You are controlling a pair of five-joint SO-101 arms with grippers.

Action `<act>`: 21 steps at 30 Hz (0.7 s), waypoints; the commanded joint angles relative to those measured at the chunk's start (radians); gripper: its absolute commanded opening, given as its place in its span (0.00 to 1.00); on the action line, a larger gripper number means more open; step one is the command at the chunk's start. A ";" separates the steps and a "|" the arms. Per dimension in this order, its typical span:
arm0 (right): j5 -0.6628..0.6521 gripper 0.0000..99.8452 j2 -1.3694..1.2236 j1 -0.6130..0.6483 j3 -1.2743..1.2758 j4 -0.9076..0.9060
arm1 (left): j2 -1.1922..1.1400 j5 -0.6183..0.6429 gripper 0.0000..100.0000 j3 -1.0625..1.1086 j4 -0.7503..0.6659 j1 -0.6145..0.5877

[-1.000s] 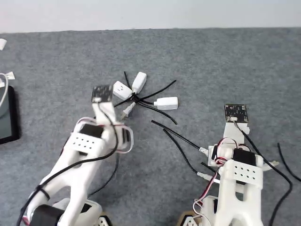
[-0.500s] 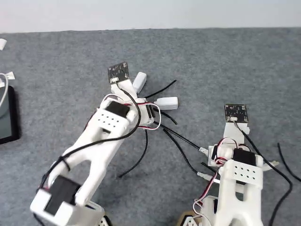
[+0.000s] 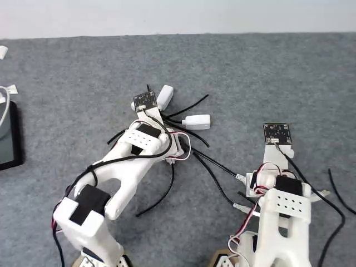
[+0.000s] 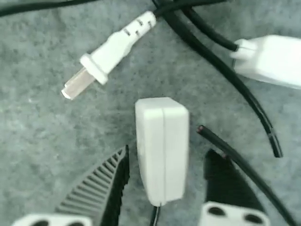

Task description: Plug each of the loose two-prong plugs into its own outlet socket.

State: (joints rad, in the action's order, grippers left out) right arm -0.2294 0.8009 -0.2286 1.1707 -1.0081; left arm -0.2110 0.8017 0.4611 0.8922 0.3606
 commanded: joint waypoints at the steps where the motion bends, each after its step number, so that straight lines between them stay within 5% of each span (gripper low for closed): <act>1: -0.011 0.10 0.022 0.008 -0.011 0.005 | 0.086 0.008 0.26 -0.012 0.029 -0.006; 5: -0.011 0.10 0.019 0.008 -0.011 0.007 | 0.196 -0.014 0.32 0.001 0.161 -0.005; 8: -0.011 0.10 0.018 0.008 -0.011 0.007 | 0.293 -0.153 0.32 0.085 0.227 0.002; 16: -0.011 0.10 0.018 0.008 -0.011 0.010 | 0.420 -0.466 0.31 0.403 0.140 -0.043; 21: -0.011 0.10 0.016 0.008 -0.011 0.012 | 0.428 -0.589 0.18 0.484 0.130 -0.074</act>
State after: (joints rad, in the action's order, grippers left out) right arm -0.2294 0.8009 -0.2286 1.1707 -1.0081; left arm 0.1788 0.3168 0.9214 1.0441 0.3069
